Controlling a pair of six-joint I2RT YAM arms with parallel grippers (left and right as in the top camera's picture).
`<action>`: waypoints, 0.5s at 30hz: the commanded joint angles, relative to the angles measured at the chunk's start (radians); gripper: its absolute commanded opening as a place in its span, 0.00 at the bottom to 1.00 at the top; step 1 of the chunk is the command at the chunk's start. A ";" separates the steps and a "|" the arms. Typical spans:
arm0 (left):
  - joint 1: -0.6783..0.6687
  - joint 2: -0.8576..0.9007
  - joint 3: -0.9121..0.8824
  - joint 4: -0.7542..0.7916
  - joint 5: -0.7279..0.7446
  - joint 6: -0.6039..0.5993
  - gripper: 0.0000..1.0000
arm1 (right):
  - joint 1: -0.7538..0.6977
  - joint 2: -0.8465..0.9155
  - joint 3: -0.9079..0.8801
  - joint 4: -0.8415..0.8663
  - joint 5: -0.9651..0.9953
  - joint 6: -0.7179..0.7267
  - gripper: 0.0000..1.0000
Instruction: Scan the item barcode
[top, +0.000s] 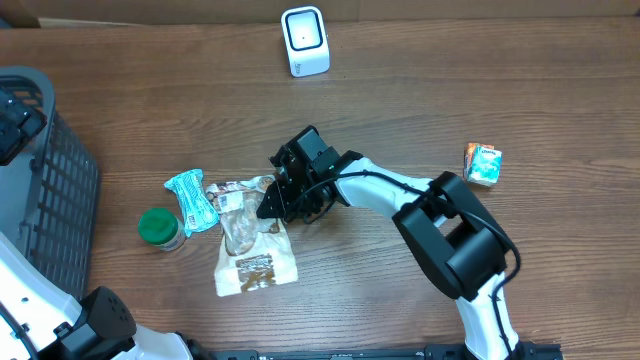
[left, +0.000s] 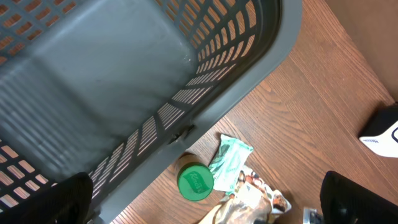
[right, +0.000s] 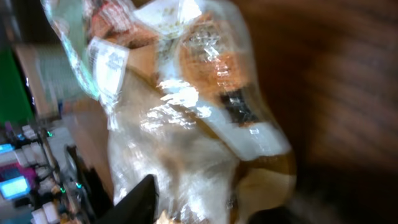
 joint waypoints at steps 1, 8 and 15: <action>-0.007 -0.002 0.000 -0.002 0.006 0.015 1.00 | 0.000 0.125 -0.035 -0.002 0.122 0.050 0.18; -0.007 -0.002 0.000 -0.002 0.006 0.015 1.00 | -0.012 0.119 -0.030 0.005 0.066 0.072 0.04; -0.007 -0.002 0.000 -0.002 0.006 0.015 1.00 | -0.092 -0.039 -0.026 -0.069 -0.010 -0.008 0.04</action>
